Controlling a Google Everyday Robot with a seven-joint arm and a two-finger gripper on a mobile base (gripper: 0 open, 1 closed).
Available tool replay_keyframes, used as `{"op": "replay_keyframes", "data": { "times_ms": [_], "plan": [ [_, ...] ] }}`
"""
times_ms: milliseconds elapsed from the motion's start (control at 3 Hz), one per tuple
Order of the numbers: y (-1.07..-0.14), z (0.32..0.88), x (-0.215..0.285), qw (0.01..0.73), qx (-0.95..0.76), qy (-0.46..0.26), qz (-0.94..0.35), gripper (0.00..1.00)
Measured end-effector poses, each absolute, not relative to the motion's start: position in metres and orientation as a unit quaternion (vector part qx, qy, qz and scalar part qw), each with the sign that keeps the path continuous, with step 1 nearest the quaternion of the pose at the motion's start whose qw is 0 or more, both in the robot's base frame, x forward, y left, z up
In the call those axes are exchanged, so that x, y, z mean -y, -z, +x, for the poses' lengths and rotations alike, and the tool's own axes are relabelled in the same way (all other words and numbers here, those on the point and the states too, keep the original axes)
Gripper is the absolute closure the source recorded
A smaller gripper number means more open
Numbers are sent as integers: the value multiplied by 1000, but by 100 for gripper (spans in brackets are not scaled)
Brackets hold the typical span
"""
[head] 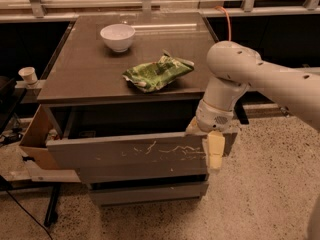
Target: Open top drawer
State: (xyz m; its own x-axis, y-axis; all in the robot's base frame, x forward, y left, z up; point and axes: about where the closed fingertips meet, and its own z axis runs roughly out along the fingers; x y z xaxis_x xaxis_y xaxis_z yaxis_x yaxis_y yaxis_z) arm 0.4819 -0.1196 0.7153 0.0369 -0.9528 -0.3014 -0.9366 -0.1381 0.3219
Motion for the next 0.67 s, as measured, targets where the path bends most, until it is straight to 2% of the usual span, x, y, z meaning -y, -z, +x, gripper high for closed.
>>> {"op": "replay_keyframes", "data": {
  "times_ms": [667],
  "plan": [
    [-727, 465, 125, 28, 651, 244, 718, 0]
  ]
}}
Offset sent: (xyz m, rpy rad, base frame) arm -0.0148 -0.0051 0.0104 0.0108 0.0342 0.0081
